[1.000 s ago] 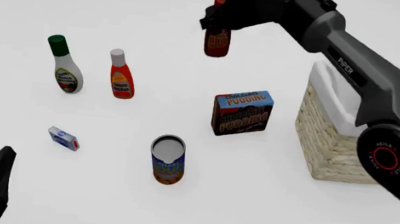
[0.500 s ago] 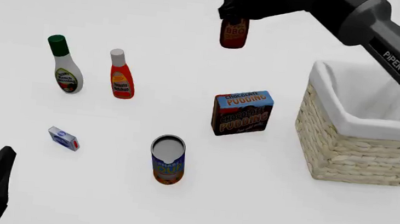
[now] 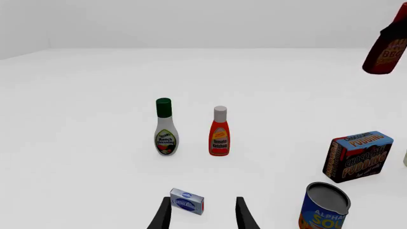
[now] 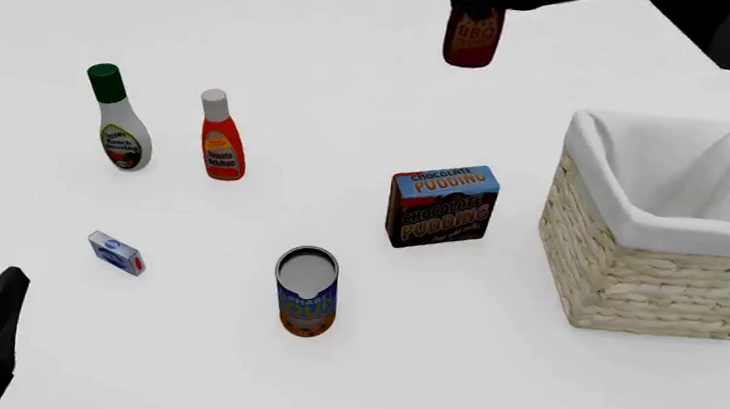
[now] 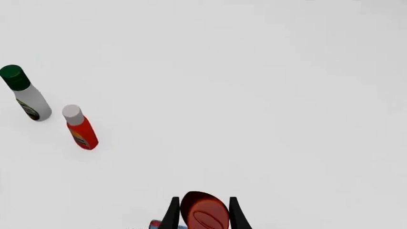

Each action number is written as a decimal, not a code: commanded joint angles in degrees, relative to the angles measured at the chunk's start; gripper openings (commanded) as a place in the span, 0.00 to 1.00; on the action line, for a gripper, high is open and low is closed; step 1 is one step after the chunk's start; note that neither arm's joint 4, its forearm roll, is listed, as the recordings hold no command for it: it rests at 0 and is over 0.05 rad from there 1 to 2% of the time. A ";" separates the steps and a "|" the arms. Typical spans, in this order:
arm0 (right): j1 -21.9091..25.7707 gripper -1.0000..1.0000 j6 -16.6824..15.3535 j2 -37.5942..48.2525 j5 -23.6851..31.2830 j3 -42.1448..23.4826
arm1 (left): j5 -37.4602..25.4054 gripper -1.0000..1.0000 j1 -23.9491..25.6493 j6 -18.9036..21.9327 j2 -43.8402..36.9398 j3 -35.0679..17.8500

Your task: Pick the bbq sauce and place it in the basket.

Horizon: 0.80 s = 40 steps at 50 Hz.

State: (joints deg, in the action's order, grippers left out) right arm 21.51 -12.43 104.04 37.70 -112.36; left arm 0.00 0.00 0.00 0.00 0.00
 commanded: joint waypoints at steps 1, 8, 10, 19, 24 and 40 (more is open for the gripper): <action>-2.00 0.00 0.30 -3.89 0.40 1.27 | 0.00 1.00 0.00 0.00 0.00 0.00; -3.08 0.00 -0.09 -5.90 0.95 2.00 | 0.00 1.00 0.00 0.00 0.00 0.00; -3.54 0.00 -0.13 -6.68 1.02 2.40 | 0.00 1.00 0.00 0.00 0.00 0.00; -4.67 0.00 -0.38 -9.24 1.36 3.88 | 0.00 1.00 0.00 0.00 0.00 0.00; -5.55 0.00 -0.87 -10.38 1.68 4.41 | 0.00 1.00 0.00 0.00 0.00 0.00; -8.08 0.00 -0.60 -13.75 1.08 7.74 | 0.00 1.00 0.00 0.00 0.00 0.00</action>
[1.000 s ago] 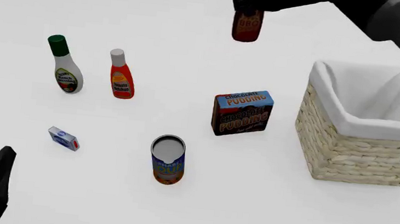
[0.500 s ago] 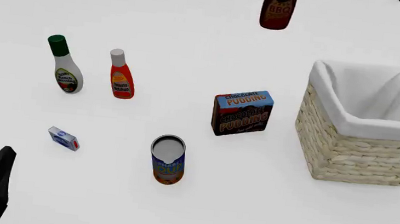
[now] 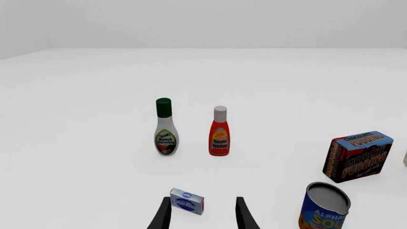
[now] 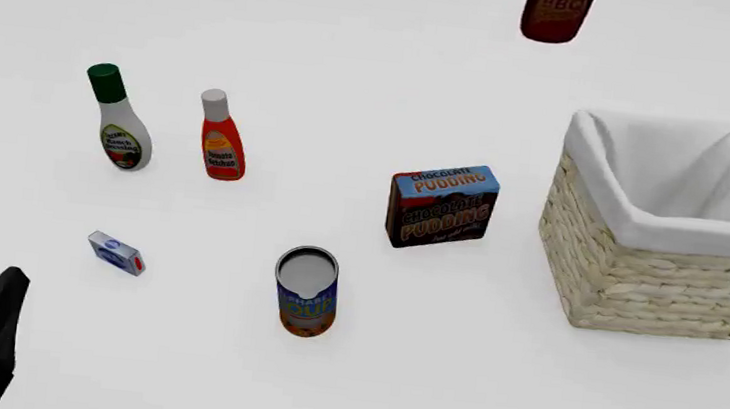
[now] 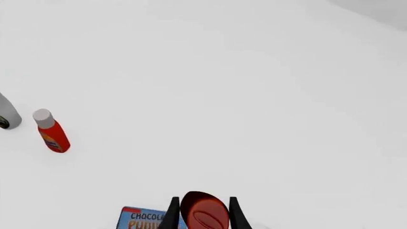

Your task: Pick the bbq sauce and place it in the basket.

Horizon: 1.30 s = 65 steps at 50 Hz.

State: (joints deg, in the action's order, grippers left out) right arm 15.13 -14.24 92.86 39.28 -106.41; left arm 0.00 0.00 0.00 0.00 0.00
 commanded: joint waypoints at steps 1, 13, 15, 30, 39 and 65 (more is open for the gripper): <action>-2.06 0.00 1.26 -3.31 -0.50 2.38 | 0.00 1.00 0.00 0.00 0.00 0.00; -4.88 0.00 1.46 -7.40 -0.07 5.09 | 0.00 1.00 0.00 0.00 0.00 0.00; -5.22 0.00 1.52 -7.79 -0.14 5.52 | 0.00 1.00 0.00 0.00 0.00 0.00; -9.79 0.00 1.63 -12.01 -0.52 9.66 | 0.00 1.00 0.00 0.00 0.00 0.00; -12.46 0.00 1.92 -15.09 -1.07 13.15 | 0.00 1.00 0.00 0.00 0.00 0.00; -18.19 0.00 2.69 -19.73 -3.71 21.16 | 0.00 1.00 0.00 0.00 0.00 0.00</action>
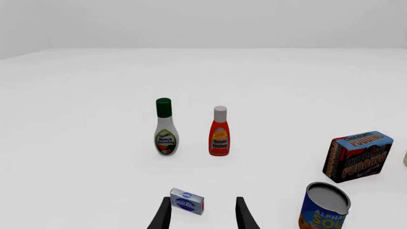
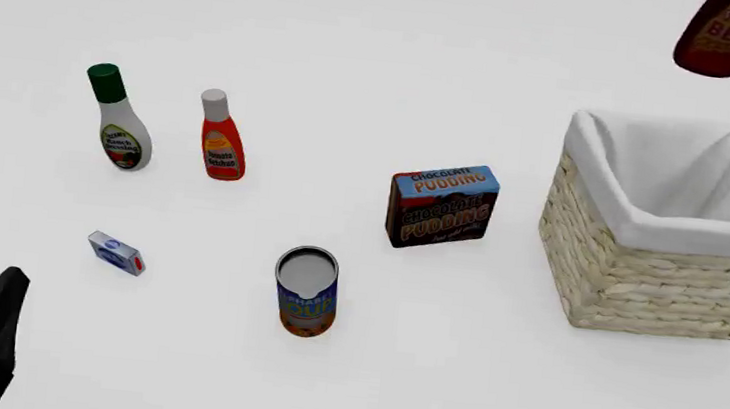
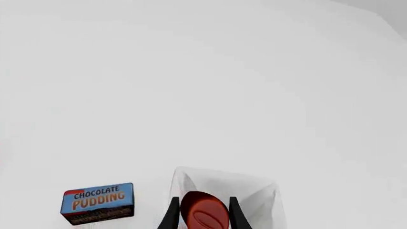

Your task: Pick the bbq sauce and place it in the basket.

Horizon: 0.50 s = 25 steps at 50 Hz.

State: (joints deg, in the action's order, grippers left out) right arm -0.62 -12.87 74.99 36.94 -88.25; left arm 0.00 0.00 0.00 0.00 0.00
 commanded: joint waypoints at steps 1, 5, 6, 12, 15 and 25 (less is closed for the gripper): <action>-3.09 0.00 1.33 -2.11 -1.90 4.07 | 0.00 1.00 0.00 0.00 0.00 0.00; -4.04 0.00 1.27 -2.64 -3.18 6.35 | 0.00 1.00 0.00 0.00 0.00 0.00; -4.13 0.00 1.22 -2.75 -3.39 6.71 | 0.00 1.00 0.00 0.00 0.00 0.00; -5.32 0.00 1.24 -2.87 -4.59 8.64 | 0.00 1.00 0.00 0.00 0.00 0.00; -6.12 0.00 0.97 -3.05 -5.29 10.27 | 0.00 1.00 0.00 0.00 0.00 0.00; -7.90 0.00 0.49 -2.29 -8.01 14.23 | 0.00 1.00 0.00 0.00 0.00 0.00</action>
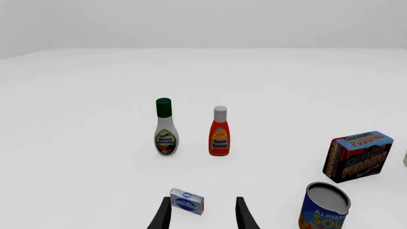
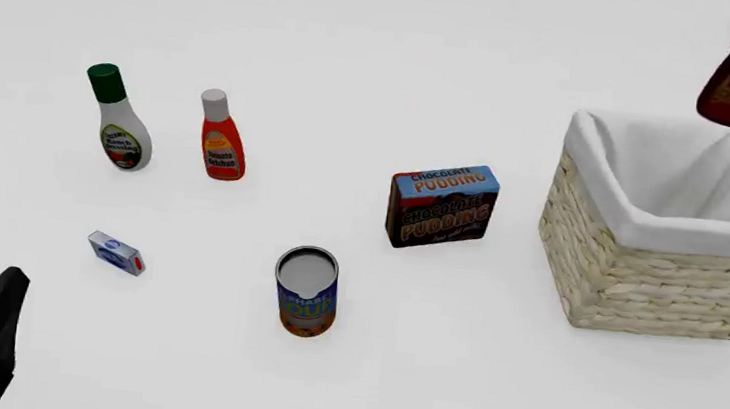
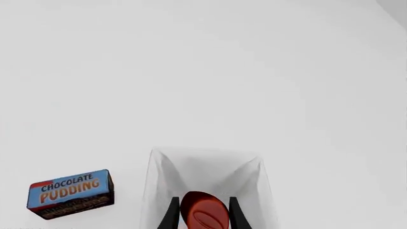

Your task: Pick the bbq sauce and place it in the basket.

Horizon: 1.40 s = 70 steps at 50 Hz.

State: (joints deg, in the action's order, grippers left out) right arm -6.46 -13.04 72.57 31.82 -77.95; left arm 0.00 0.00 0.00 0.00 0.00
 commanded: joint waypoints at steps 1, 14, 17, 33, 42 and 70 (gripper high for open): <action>-2.16 0.00 0.48 0.29 -3.20 4.24 | 0.00 1.00 0.00 0.00 0.00 0.00; -2.67 0.00 -0.07 2.38 -6.33 7.82 | 0.00 1.00 0.00 0.00 0.00 0.00; -2.62 0.00 -0.04 3.01 -6.80 8.01 | 0.00 1.00 0.00 0.00 0.00 0.00; -2.46 0.00 -0.35 5.76 -8.91 9.06 | 0.00 1.00 0.00 0.00 0.00 0.00; -2.36 0.00 -0.25 7.24 -9.90 9.28 | 0.00 1.00 0.00 0.00 0.00 0.00; -3.00 0.00 -0.53 10.64 -13.28 12.50 | 0.00 1.00 0.00 0.00 0.00 0.00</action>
State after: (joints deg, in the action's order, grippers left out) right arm -9.24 -14.48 82.49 19.76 -66.31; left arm 0.00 0.00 0.00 0.00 0.00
